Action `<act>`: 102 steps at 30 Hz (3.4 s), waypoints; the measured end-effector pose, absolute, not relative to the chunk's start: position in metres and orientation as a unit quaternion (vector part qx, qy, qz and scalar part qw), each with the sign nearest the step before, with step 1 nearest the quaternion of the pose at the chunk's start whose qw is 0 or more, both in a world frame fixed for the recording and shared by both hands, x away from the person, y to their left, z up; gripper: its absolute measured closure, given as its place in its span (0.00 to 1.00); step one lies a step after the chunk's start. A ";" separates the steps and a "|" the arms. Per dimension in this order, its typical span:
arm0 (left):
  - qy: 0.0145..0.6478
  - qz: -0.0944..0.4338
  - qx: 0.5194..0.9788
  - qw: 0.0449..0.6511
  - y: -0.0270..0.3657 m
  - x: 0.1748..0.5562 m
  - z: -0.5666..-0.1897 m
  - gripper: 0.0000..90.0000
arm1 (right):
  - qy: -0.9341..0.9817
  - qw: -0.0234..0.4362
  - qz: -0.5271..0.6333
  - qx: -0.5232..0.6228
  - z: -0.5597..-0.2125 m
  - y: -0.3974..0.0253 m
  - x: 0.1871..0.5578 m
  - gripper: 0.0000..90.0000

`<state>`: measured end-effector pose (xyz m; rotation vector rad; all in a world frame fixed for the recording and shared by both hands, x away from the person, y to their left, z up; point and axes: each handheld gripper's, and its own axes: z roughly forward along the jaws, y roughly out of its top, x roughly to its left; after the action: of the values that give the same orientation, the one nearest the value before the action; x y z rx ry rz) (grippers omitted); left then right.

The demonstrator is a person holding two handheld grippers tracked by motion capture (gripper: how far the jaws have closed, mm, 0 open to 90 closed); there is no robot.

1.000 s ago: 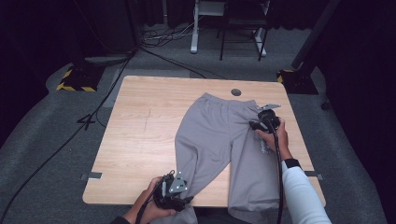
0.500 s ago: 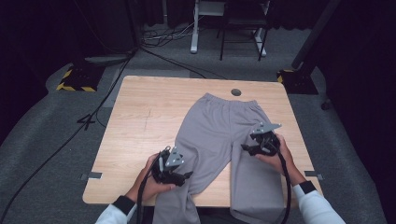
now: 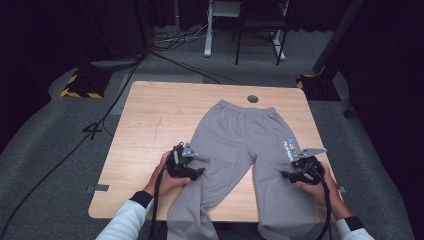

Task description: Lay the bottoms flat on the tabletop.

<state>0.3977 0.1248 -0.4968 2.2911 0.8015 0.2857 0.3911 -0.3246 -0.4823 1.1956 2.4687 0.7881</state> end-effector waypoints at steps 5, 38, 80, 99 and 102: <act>0.322 0.109 0.876 0.343 0.149 0.384 -0.498 0.30 | 0.839 0.145 0.252 0.459 -0.480 -0.355 0.394 0.40; 0.185 0.100 0.896 0.390 0.058 0.315 -0.467 0.29 | 0.895 0.116 0.327 0.281 -0.470 -0.268 0.326 0.36; 0.482 0.184 0.792 0.327 0.138 0.556 -0.500 0.31 | 0.818 0.173 0.295 0.463 -0.488 -0.235 0.575 0.41; 0.289 0.108 0.891 0.333 0.106 0.436 -0.485 0.27 | 0.860 0.132 0.335 0.362 -0.476 -0.246 0.479 0.36; 0.263 0.096 0.901 0.332 0.101 0.403 -0.486 0.26 | 0.861 0.121 0.347 0.351 -0.476 -0.247 0.454 0.35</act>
<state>0.4034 0.1012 -0.4859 2.3537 0.6874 0.2510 0.4541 -0.2468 -0.4756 1.0251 2.5147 1.0148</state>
